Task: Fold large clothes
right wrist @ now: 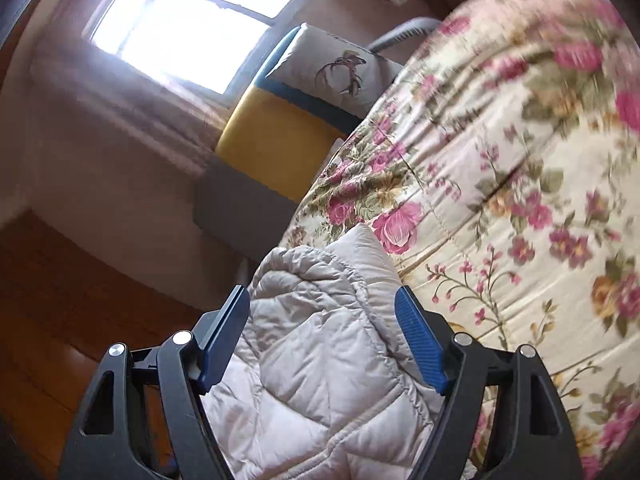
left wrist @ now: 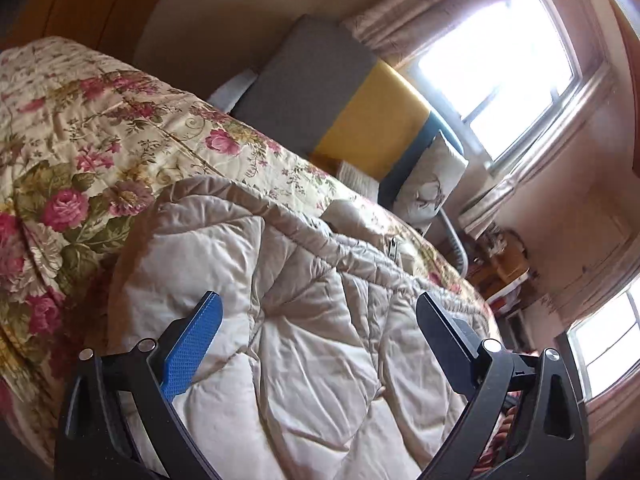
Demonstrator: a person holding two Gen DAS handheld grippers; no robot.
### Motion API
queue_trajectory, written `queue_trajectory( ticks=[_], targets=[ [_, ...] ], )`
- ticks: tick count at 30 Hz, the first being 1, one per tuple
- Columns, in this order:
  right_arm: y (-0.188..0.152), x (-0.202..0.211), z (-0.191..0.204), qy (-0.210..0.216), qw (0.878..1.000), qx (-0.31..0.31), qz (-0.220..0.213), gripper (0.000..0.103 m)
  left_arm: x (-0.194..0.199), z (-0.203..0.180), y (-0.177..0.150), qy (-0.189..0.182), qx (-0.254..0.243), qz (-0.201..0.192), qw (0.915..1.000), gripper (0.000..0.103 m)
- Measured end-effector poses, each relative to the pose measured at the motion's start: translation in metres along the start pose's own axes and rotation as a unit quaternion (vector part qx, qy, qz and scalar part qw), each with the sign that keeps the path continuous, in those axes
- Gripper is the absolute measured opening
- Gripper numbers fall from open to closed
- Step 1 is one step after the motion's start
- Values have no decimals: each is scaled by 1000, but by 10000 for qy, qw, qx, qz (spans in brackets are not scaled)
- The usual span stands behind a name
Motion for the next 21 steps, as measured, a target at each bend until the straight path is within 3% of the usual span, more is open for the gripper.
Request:
queue_trajectory(
  ticks=[3,6,10,13,15,16,18,21],
  targets=[
    [-27,-7,57,-414,9882,1469,158,75,-12,-20,-4,-44,-309,335,9990,96],
    [-64,-44,97,-848,9596,2588,709,73,-30,-48,-2,-14,-842,718,9939,96],
    [-100,-92,103,-1392,9326,2986,1474,69,-55,-65,-7,513,-1587,1087,9800,96],
    [-119,-114,89,-1896,9115,3255,1651,66,-72,-64,-14,764,-1809,1276,9722,86],
    [-126,-121,80,-1920,9083,3354,1603,39,-77,-62,-19,827,-1858,1289,9706,63],
    [-129,-118,77,-1936,9078,3398,1514,30,-77,-62,-22,832,-1886,1318,9696,55],
    [-132,-117,81,-1972,9015,3580,1424,3,-70,-69,-24,914,-1931,1367,9673,23],
    [-130,-110,92,-1921,8976,3740,1320,1,-56,-81,-14,930,-2013,1324,9661,5]
  ],
)
Point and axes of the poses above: each gripper's, at about its wrist camera, not at the fingertips, and x roughly against the way its jaws point, z to its left, y to its top, the point moved 1 cm from there along -x, roughly the way its jaws point, and after that the axes turned 15 degrees about -x, right-handed, at the moved point
